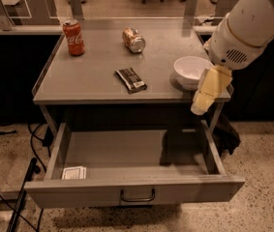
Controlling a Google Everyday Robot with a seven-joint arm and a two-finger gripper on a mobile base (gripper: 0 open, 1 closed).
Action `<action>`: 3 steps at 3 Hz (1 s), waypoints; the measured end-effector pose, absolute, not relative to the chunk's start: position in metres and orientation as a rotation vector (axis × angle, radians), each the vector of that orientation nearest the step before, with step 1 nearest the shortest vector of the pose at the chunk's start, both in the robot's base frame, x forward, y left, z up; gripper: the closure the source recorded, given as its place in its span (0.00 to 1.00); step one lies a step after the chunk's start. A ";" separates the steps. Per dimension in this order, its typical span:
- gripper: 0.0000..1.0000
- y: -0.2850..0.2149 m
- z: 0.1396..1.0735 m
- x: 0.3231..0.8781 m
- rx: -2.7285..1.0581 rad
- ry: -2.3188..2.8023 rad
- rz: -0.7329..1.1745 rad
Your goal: Place rxbar chocolate into top drawer
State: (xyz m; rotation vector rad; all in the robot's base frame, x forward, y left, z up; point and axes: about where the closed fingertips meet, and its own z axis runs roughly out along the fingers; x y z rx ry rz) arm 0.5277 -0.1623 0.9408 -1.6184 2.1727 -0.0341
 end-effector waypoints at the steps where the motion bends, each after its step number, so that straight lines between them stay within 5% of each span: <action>1: 0.00 -0.165 0.928 0.530 -1.579 2.202 -0.021; 3: 0.00 -0.135 0.901 0.569 -1.513 2.173 0.087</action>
Offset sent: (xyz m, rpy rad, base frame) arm 0.0441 0.0220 -0.0524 0.1358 0.0225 -0.0667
